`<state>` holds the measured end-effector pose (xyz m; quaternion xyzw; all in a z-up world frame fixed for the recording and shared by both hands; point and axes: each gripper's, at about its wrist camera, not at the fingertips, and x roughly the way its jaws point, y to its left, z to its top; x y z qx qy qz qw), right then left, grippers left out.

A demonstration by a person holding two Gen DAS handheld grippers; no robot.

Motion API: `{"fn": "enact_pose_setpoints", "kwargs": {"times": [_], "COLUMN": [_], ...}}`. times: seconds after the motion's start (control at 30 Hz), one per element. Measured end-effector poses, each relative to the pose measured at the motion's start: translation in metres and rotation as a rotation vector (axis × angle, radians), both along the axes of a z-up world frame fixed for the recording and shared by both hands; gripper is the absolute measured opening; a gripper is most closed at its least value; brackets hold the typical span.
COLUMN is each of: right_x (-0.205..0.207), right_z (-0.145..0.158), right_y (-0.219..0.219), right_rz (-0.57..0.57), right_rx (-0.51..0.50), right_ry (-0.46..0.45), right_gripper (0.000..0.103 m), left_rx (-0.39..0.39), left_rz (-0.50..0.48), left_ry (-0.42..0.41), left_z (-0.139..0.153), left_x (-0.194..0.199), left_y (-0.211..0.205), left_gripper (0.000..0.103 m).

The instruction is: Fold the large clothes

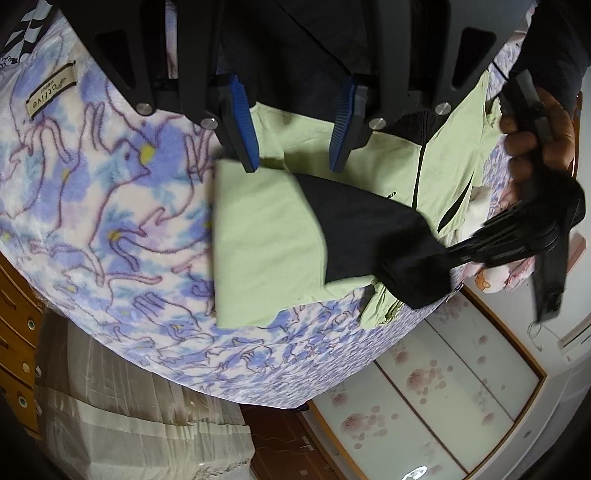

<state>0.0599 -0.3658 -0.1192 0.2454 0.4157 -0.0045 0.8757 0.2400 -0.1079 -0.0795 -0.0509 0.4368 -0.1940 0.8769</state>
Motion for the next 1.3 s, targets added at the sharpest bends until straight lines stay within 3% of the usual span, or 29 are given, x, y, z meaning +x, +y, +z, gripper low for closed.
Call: {"fn": "enact_pose_setpoints", "kwargs": {"times": [0.1, 0.2, 0.33, 0.5, 0.6, 0.9, 1.13, 1.3], "right_x": [0.003, 0.006, 0.007, 0.009, 0.010, 0.013, 0.017, 0.019], "right_z": [-0.004, -0.010, -0.011, -0.009, -0.012, -0.018, -0.024, -0.027], "right_y": [0.005, 0.011, 0.019, 0.028, 0.029, 0.028, 0.025, 0.023], "right_rz": [0.013, 0.028, 0.055, 0.081, 0.089, 0.101, 0.101, 0.101], "right_rx": [-0.007, -0.012, -0.040, -0.080, -0.090, -0.098, -0.082, -0.069], "right_ry": [0.015, 0.041, 0.055, 0.058, 0.066, 0.082, 0.082, 0.085], "right_gripper": [0.040, 0.040, 0.040, 0.040, 0.040, 0.040, 0.040, 0.040], "left_rx": [0.035, 0.078, 0.026, -0.110, -0.157, -0.164, -0.128, -0.167], "left_rz": [0.079, 0.113, 0.130, 0.127, 0.084, -0.047, -0.105, -0.134], "left_ry": [0.014, 0.136, 0.261, 0.242, 0.238, 0.232, 0.207, 0.211], "left_z": [-0.021, -0.067, -0.103, -0.100, -0.103, -0.123, -0.141, -0.147], "left_x": [-0.011, -0.024, -0.030, -0.002, 0.026, 0.095, 0.113, 0.126], "left_y": [0.043, 0.071, 0.095, 0.097, 0.086, 0.056, 0.047, 0.046], "left_gripper": [0.006, 0.007, 0.016, 0.028, 0.029, 0.029, 0.030, 0.036]}}
